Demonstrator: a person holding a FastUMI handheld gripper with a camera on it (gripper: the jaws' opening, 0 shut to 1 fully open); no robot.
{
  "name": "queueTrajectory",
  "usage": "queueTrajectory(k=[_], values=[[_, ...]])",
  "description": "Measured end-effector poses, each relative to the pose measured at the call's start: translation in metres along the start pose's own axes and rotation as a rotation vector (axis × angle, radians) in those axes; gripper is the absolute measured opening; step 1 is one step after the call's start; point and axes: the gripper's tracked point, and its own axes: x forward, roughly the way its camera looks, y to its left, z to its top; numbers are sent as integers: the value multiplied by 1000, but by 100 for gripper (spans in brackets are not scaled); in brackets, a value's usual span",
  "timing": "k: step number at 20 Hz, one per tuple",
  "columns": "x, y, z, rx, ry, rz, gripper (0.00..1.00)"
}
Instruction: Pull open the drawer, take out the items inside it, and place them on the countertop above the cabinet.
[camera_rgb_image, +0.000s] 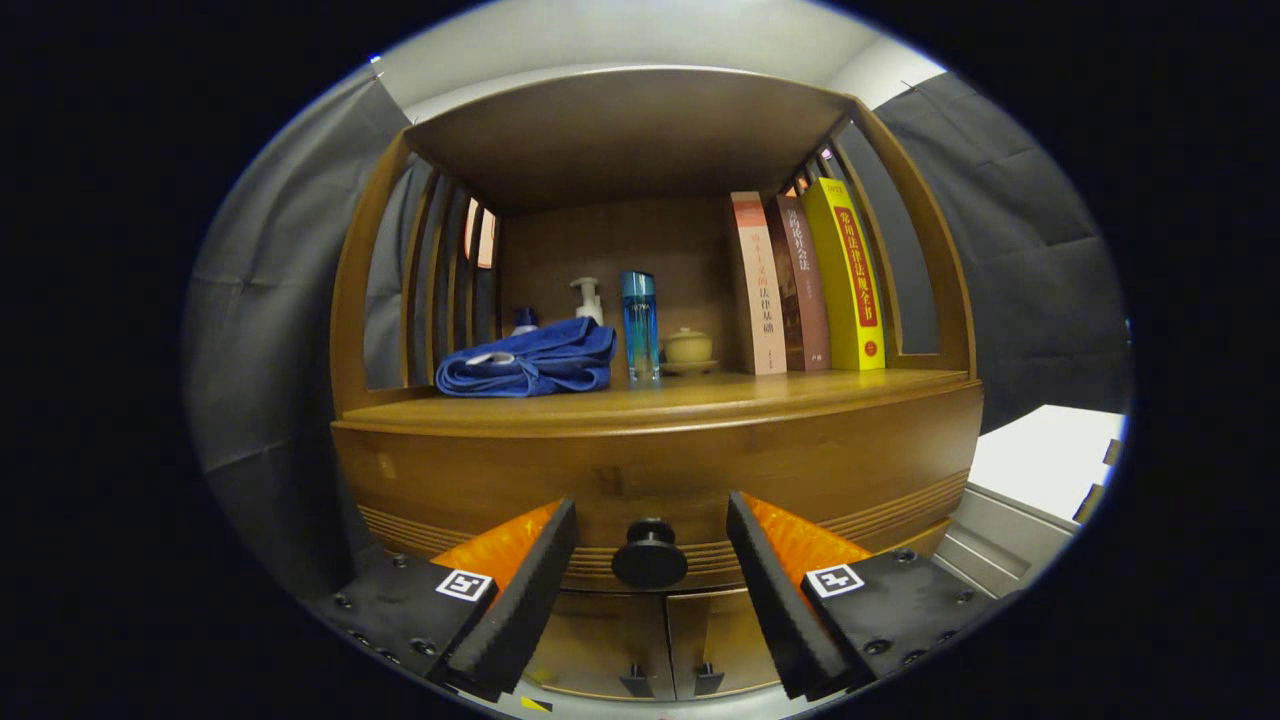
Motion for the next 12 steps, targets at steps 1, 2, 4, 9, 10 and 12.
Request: queueTrajectory(k=[1,2,4,9,10,12], values=[[4,-1,-5,-6,10,-3,98],[7,0,-10,-7,19,0,98],[11,-1,-18,-23,40,-3,98],[17,-3,-33,-61,65,-18,88],[13,2,-33,-49,62,-11,85],[17,1,-34,-46,65,-6,76]])
